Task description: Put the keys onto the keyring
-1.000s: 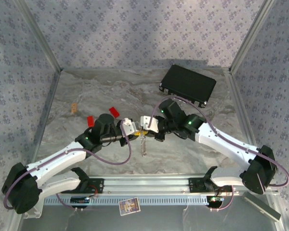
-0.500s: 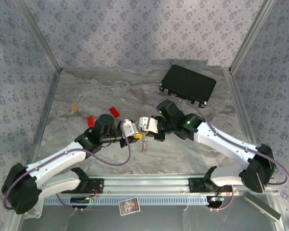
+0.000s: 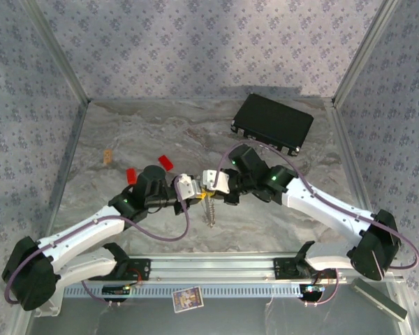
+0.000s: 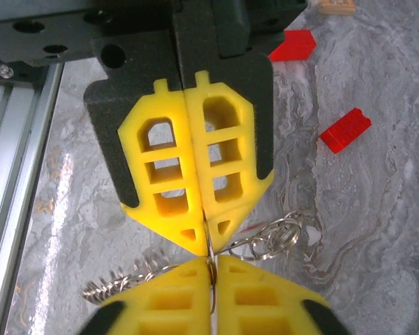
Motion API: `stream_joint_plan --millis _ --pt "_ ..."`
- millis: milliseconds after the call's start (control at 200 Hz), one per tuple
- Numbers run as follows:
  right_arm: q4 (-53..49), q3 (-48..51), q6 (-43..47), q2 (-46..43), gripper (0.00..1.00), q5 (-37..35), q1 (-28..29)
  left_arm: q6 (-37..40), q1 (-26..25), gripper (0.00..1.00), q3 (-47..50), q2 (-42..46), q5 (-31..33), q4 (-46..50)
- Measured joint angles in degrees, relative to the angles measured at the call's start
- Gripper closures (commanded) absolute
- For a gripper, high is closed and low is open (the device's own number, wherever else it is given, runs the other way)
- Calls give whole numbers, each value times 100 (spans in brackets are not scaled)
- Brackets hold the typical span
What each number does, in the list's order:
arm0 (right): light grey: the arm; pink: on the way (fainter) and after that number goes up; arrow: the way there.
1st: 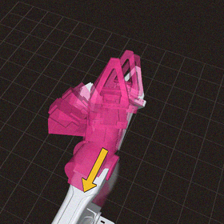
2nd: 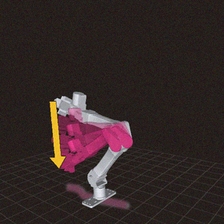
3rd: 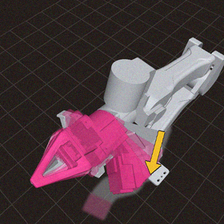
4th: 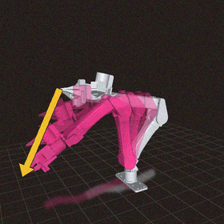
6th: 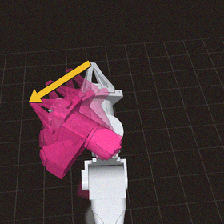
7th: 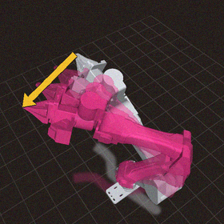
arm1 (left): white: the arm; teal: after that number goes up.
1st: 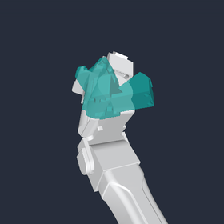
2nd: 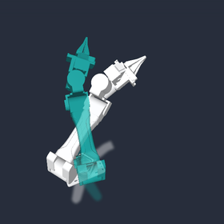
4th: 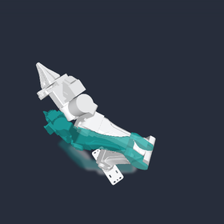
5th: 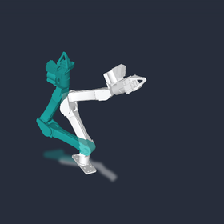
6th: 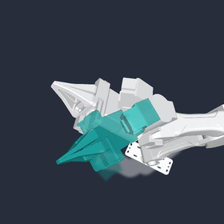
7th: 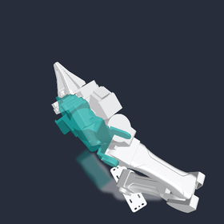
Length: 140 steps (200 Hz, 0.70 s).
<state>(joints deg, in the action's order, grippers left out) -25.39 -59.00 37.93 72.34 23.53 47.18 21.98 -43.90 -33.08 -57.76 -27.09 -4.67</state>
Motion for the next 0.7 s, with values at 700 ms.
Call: stream_joint_plan --millis 700 --pt "1283 1078 -1016 -487 72 1108 -544 -343 0 100 605 153 -98 -914"
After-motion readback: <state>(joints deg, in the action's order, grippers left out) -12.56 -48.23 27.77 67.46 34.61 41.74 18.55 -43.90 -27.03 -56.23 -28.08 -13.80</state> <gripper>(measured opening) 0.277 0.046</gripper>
